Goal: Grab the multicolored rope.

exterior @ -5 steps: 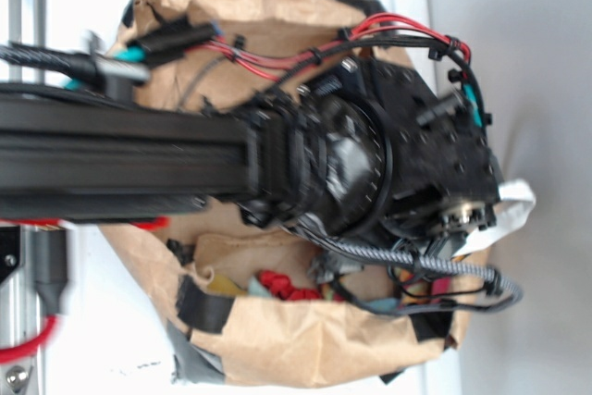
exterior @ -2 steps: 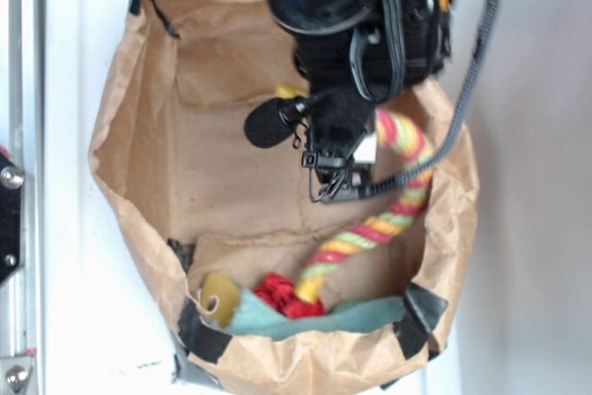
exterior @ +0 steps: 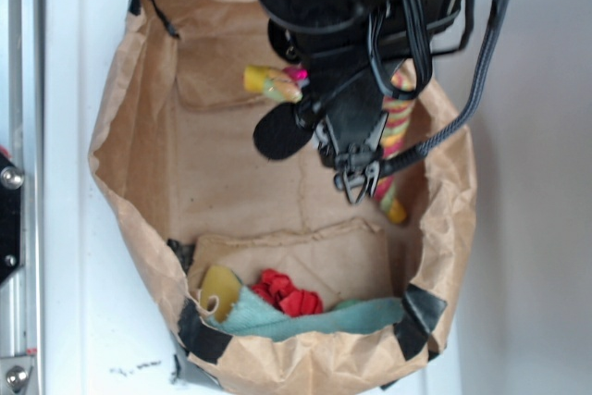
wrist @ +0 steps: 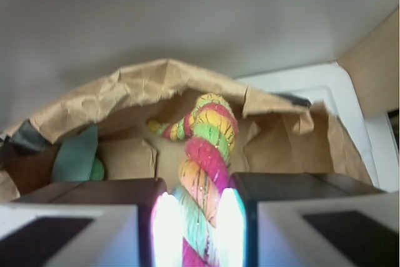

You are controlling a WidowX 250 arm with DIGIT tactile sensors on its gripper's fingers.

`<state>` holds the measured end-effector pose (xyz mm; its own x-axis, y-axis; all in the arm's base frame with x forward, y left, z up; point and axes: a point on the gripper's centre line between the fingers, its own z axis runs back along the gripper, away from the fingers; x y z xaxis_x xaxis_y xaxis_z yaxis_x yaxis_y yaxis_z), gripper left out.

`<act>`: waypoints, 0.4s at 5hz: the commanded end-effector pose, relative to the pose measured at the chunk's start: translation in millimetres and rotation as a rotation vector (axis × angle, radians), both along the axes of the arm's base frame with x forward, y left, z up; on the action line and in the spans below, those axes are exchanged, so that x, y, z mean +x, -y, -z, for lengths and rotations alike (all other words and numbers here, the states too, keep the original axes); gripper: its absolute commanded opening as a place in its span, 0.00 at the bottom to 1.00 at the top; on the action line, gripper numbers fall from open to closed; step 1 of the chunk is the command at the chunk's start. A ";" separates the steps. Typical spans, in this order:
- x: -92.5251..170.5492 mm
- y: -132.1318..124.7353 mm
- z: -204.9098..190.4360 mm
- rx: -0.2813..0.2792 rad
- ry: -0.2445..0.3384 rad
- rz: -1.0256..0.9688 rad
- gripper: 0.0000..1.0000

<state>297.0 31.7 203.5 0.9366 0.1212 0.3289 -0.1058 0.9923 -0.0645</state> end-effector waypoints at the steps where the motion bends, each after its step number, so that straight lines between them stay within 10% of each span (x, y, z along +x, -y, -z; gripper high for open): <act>1: -24.5 36.7 -33.7 -0.012 0.039 0.128 0.00; 2: -26.7 40.4 -39.2 -0.024 0.060 0.154 0.00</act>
